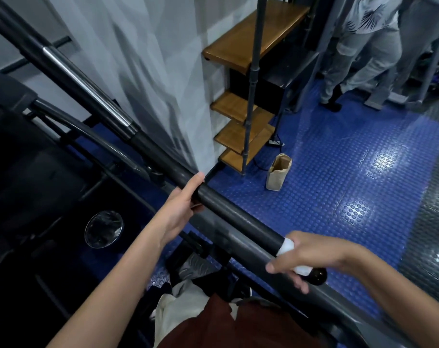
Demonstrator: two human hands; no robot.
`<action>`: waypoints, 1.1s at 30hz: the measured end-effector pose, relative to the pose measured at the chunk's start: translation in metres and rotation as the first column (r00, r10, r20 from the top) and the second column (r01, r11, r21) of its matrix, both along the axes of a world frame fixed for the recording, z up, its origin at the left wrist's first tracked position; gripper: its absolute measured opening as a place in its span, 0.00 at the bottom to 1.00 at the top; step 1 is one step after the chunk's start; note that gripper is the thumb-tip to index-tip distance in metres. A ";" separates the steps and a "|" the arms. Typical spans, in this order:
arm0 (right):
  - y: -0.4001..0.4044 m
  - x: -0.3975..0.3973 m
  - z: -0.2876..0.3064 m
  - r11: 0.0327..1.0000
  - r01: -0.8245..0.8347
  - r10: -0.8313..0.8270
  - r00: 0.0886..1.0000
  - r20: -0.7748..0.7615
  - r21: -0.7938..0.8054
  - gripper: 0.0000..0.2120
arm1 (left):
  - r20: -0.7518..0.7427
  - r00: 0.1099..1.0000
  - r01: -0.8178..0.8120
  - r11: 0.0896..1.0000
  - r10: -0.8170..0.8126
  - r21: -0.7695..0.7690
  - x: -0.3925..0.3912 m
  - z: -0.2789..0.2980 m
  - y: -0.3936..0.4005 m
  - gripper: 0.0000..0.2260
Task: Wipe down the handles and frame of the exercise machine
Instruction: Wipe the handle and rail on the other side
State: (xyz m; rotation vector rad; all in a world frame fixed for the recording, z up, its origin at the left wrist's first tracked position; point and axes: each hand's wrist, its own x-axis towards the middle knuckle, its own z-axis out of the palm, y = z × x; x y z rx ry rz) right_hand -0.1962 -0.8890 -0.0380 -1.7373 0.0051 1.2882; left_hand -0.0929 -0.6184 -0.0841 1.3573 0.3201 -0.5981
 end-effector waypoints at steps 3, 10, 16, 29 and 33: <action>0.016 0.019 0.000 0.997 -0.039 0.041 0.999 -0.032 0.062 0.20 | -0.002 1.000 -0.002 1.000 0.002 0.004 0.000 0.000 -0.001 0.10; 0.114 0.077 0.015 0.930 0.163 0.007 0.888 0.459 -0.330 0.10 | 0.047 0.998 0.029 0.996 -0.032 0.080 -0.001 0.002 0.001 0.13; 0.123 0.035 0.000 0.683 0.403 0.419 0.468 0.778 -0.610 0.08 | 0.073 0.997 -0.001 0.994 -0.007 0.110 -0.005 -0.002 -0.001 0.22; 0.026 0.029 -0.001 1.000 -0.001 0.001 1.000 0.006 0.005 0.23 | 0.071 0.997 -0.029 0.994 0.021 0.107 -0.007 -0.003 -0.002 0.34; 0.082 0.064 0.005 0.982 0.106 -0.066 0.968 0.242 -0.158 0.19 | 0.092 0.996 -0.012 0.986 -0.004 0.166 -0.007 -0.001 0.000 0.35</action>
